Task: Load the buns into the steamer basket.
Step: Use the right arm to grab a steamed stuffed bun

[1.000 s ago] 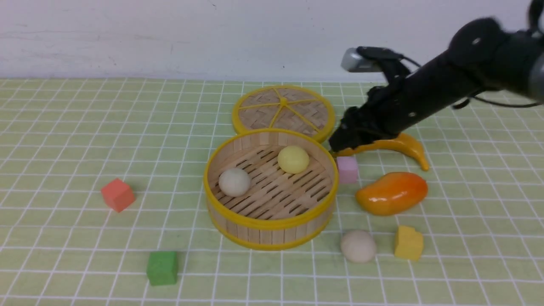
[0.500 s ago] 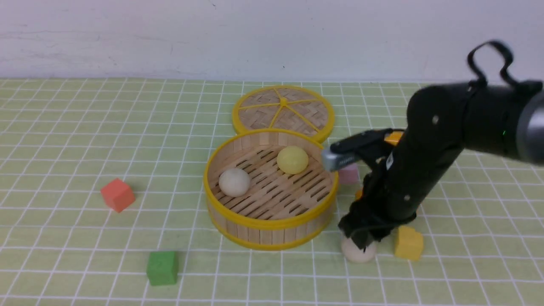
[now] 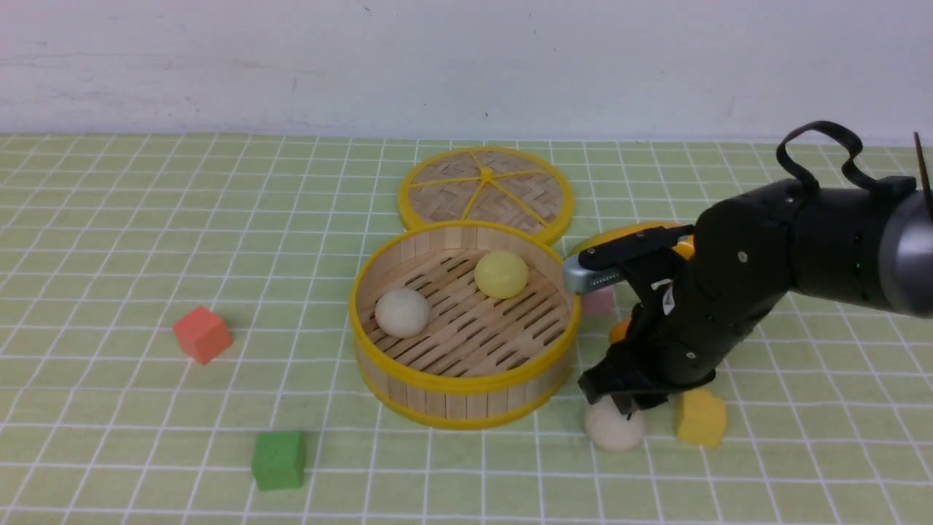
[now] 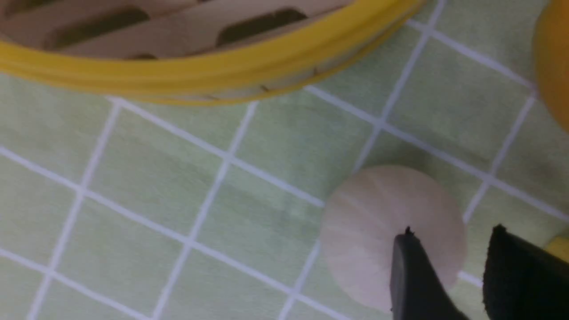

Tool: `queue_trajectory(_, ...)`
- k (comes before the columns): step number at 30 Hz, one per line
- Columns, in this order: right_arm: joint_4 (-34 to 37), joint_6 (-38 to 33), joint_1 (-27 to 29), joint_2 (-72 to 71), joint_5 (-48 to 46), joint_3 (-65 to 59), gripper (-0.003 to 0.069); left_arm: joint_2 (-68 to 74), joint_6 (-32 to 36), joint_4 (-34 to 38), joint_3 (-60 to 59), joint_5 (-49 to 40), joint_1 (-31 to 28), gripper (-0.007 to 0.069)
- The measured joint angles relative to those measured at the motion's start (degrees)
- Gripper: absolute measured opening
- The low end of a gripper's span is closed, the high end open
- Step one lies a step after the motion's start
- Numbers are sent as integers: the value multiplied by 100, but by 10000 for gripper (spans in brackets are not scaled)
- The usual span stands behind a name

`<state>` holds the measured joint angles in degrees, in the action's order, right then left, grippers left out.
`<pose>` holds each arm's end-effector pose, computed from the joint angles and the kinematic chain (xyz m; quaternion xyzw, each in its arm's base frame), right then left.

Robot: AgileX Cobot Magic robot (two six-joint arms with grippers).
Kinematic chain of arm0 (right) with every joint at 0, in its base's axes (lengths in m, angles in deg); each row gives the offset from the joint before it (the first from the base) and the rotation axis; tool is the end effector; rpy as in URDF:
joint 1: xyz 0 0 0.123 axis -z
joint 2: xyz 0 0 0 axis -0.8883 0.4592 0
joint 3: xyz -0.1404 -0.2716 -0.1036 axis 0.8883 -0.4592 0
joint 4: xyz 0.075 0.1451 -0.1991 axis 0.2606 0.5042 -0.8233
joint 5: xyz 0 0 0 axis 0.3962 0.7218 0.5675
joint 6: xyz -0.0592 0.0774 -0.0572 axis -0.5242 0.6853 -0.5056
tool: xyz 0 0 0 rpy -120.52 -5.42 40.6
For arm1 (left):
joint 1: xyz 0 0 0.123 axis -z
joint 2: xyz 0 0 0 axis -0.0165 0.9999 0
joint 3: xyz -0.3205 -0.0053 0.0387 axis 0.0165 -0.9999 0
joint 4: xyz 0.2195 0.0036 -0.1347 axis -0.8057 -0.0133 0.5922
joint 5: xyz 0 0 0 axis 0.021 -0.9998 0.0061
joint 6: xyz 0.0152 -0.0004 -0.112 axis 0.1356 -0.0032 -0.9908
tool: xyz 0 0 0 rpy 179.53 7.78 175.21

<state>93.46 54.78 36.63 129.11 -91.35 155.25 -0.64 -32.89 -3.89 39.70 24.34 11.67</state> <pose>0.3449 0.1751 0.2133 -0.1994 0.9629 0.0702 0.1679 0.0410 -0.0053 0.1635 -0.0976 0.8005 -0.1664 0.5675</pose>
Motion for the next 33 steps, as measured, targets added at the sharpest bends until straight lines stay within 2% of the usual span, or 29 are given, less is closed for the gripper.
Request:
queue_trajectory(18, 540, 160, -20, 239, 149, 0, 236, 0, 0, 0, 0, 0, 0, 238)
queue_trajectory(20, 552, 187, -20, 239, 130, 0, 196, 0, 0, 0, 0, 0, 0, 238)
queue_trajectory(22, 554, 211, -20, 239, 109, 0, 113, 0, 0, 0, 0, 0, 0, 238)
queue_trajectory(26, 594, 216, -20, 239, 64, 0, 6, 0, 0, 0, 0, 0, 0, 238)
queue_trajectory(33, 617, 216, -20, -34, -55, 0, 1, 0, 0, 0, 0, 0, 0, 238)
